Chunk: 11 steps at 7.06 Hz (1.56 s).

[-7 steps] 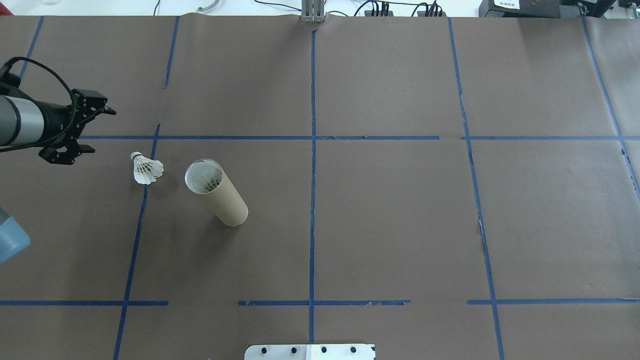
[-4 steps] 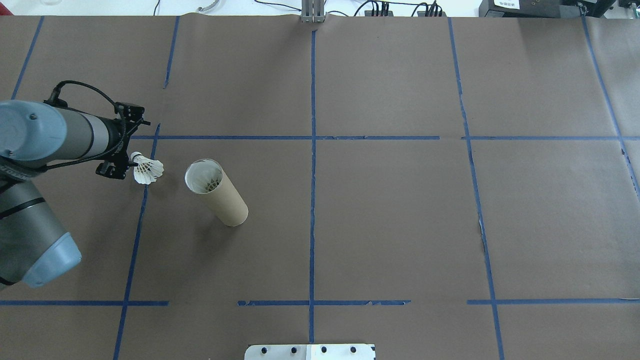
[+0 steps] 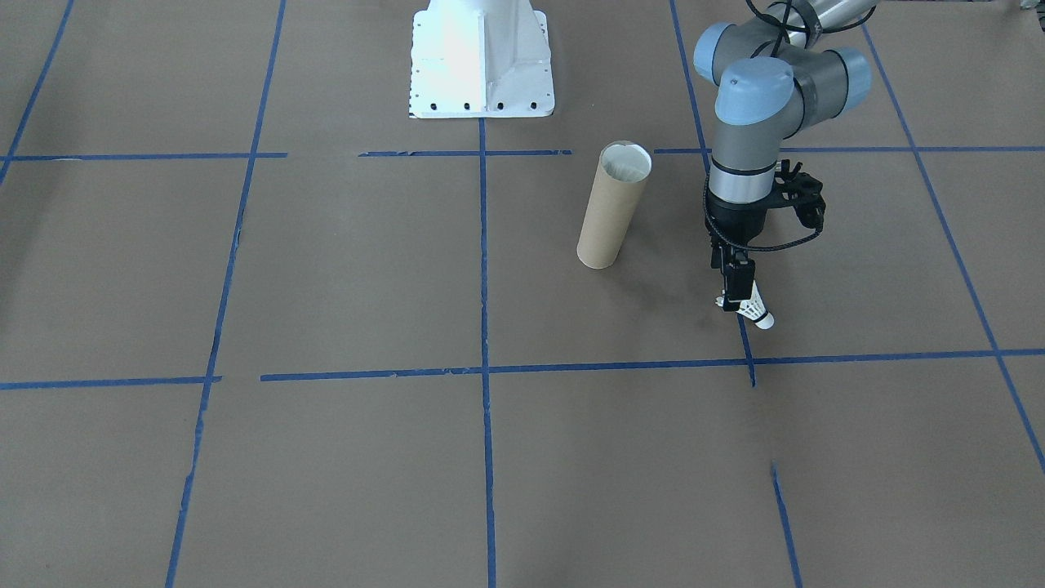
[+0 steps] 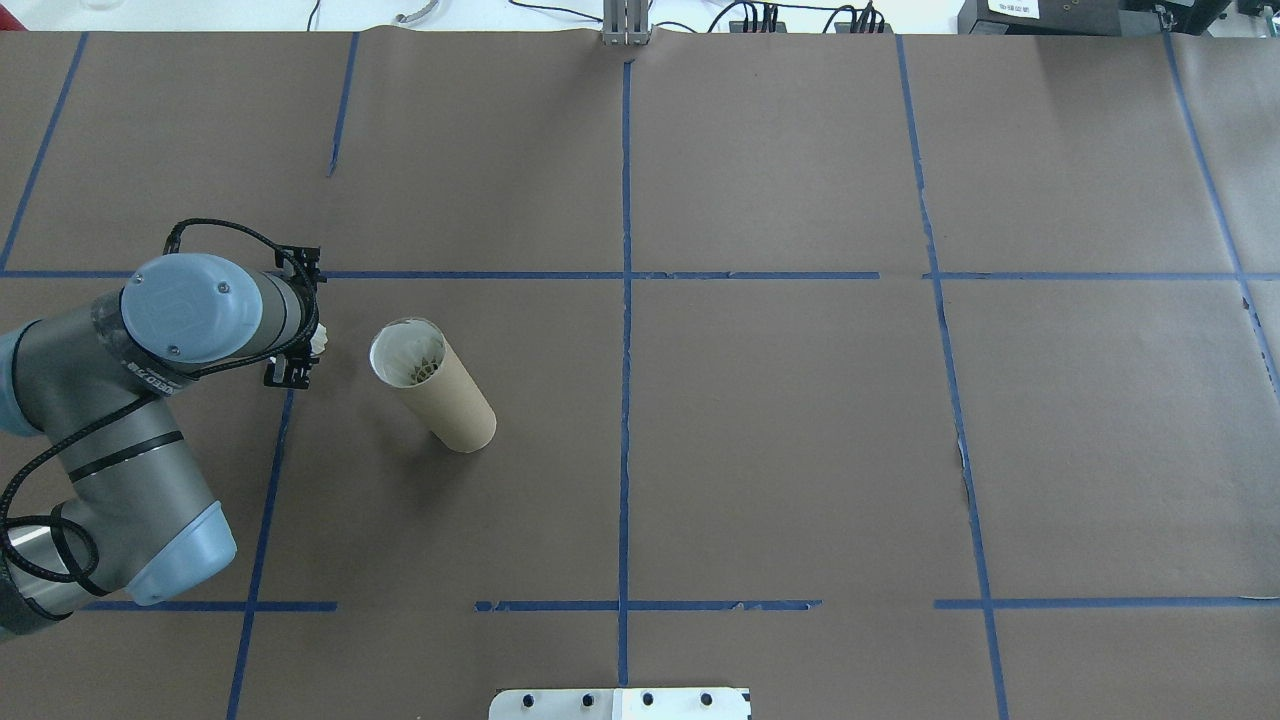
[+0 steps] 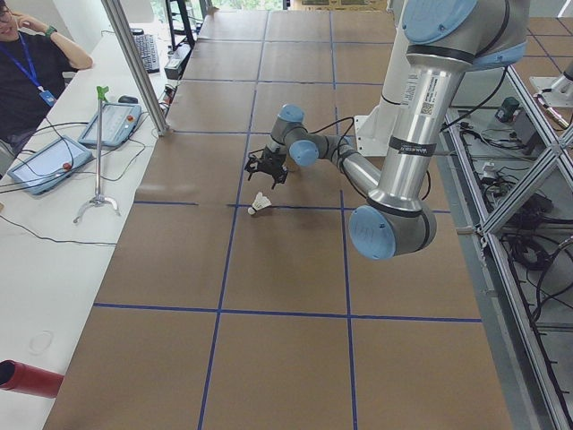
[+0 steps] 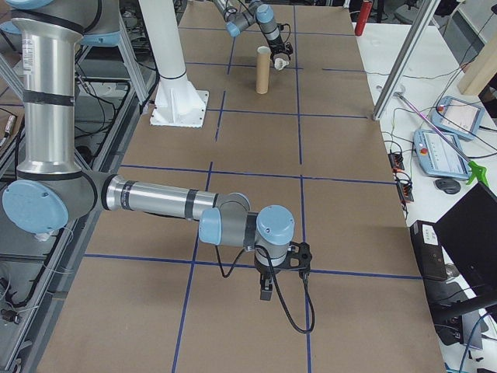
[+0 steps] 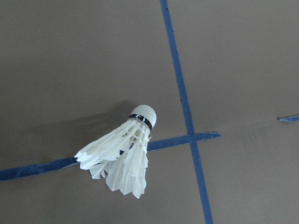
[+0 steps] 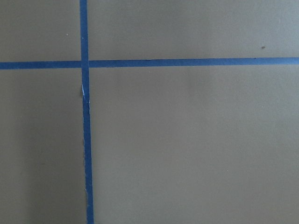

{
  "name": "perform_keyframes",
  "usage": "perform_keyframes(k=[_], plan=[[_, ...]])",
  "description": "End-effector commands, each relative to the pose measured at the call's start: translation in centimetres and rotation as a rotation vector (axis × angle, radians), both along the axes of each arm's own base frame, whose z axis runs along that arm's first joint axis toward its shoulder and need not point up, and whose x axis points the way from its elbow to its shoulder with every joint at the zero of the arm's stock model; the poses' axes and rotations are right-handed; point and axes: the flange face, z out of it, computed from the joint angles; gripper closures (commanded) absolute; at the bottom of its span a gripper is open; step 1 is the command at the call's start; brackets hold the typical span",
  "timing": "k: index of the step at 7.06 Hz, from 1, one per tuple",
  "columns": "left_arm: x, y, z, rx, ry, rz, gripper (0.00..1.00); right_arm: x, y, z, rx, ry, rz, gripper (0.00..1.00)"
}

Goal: Collect badminton balls into bucket

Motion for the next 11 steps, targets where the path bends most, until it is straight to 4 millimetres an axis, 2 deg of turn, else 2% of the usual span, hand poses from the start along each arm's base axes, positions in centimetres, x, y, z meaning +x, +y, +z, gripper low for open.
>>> perform_keyframes(k=[1,3,4,5,7,8,10,11], plan=[[0.1,-0.3,1.7,-0.020,-0.028,-0.074,0.15,0.0,0.1,0.1,-0.001,0.000,0.000,0.00],[0.0,-0.4,2.0,-0.044,-0.042,-0.111,0.45,0.0,0.0,0.0,0.000,0.000,0.000,0.00],[0.0,-0.4,2.0,-0.046,-0.043,-0.112,0.51,0.0,0.0,0.0,0.000,0.000,0.000,0.00],[0.0,-0.4,2.0,-0.046,-0.041,-0.114,0.66,0.0,0.0,0.0,0.000,0.000,0.000,0.00],[-0.3,-0.4,1.4,-0.039,-0.033,-0.116,0.86,0.0,0.1,0.1,-0.001,0.000,0.000,0.00],[-0.5,-0.5,1.1,-0.035,-0.028,-0.118,0.87,0.0,0.0,0.0,0.000,0.000,0.000,0.00],[-0.8,-0.7,0.8,-0.027,-0.029,-0.112,1.00,0.0,0.0,0.0,0.000,0.000,0.000,0.00],[-1.2,-0.6,0.3,-0.017,-0.019,-0.112,1.00,0.0,0.0,0.0,0.000,0.000,0.000,0.00]])
